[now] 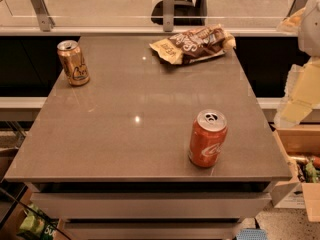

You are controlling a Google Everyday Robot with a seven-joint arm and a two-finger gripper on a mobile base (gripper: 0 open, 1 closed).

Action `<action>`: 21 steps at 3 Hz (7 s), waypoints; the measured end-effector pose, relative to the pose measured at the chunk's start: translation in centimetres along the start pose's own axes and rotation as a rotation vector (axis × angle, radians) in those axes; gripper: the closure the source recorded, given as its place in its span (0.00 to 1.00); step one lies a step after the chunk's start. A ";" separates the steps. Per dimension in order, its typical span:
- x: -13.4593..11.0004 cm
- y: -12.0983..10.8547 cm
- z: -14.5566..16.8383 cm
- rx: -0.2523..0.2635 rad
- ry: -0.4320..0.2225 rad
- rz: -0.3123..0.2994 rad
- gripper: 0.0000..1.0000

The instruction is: Move brown chip bag near orange can

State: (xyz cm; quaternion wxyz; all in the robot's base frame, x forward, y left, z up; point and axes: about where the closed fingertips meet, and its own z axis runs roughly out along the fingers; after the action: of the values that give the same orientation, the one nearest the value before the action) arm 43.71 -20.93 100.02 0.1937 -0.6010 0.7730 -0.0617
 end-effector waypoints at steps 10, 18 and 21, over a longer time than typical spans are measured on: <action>-1.8 -13.7 4.9 0.262 -0.003 -0.163 0.00; -6.0 -24.0 18.7 0.096 -0.120 -0.276 0.00; -7.4 -25.8 24.5 0.096 -0.140 -0.315 0.00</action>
Offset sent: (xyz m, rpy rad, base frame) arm 0.0248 -0.0004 0.0052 0.0241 -0.1587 0.0249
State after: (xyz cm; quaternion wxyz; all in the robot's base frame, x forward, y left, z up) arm 77.71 -17.45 87.68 0.2636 -0.7074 0.6501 -0.0862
